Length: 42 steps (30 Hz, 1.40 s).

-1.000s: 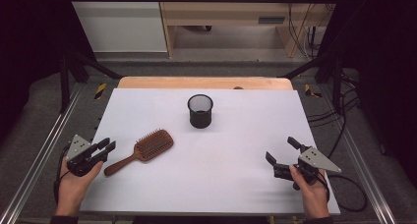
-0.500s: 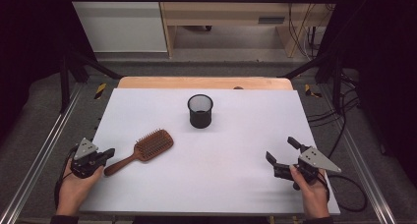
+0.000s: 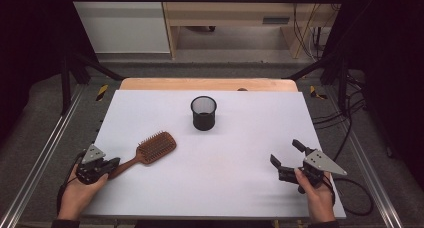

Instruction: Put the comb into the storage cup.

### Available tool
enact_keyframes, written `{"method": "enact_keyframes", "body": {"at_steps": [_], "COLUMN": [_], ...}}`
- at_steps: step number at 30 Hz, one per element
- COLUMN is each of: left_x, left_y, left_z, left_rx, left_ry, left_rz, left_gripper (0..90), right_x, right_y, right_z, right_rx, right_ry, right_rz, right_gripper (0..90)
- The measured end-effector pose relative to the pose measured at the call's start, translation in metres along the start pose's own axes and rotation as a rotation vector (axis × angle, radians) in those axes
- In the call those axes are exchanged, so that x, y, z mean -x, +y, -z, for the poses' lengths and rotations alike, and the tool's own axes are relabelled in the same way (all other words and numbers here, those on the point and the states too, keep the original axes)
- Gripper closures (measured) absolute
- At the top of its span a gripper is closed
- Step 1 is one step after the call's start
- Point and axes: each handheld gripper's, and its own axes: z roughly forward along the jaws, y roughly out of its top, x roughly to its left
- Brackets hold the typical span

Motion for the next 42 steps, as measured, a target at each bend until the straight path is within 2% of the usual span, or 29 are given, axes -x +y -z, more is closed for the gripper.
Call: {"method": "enact_keyframes", "body": {"at_steps": [4, 8, 14, 33, 37, 41, 42], "left_x": [0.006, 0.01, 0.015, 0.017, 0.016, 0.013, 0.013], "left_y": [-0.001, -0.002, -0.002, -0.001, 0.001, 0.005, 0.007], "left_z": [0.002, 0.006, 0.005, 0.004, 0.007, 0.015, 0.018], "left_rx": [-0.022, -0.026, -0.029, -0.035, -0.019, 0.031, 0.042], "left_ry": [-0.008, -0.013, -0.031, -0.053, -0.042, -0.017, -0.01], "left_rz": [-0.011, -0.004, -0.015, -0.028, -0.028, -0.023, -0.024], "left_gripper": [90.0, 90.0, 90.0, 90.0, 90.0, 90.0, 87.2], "right_x": [0.0, 0.001, 0.0, 0.0, 0.0, 0.0, 0.0], "right_y": [0.0, 0.0, 0.0, 0.0, 0.0, 0.0, 0.0], "right_z": [0.0, 0.0, 0.0, 0.0, 0.0, 0.0, 0.0], "right_rx": [0.0, 0.001, -0.001, -0.002, -0.002, -0.004, -0.003], "right_ry": [0.001, 0.0, 0.002, 0.004, 0.004, 0.004, 0.004], "right_rz": [0.0, -0.001, -0.001, -0.002, -0.002, -0.002, -0.003], "right_gripper": [4.9, 4.9, 4.9, 4.8, 4.8, 4.8, 4.8]}}
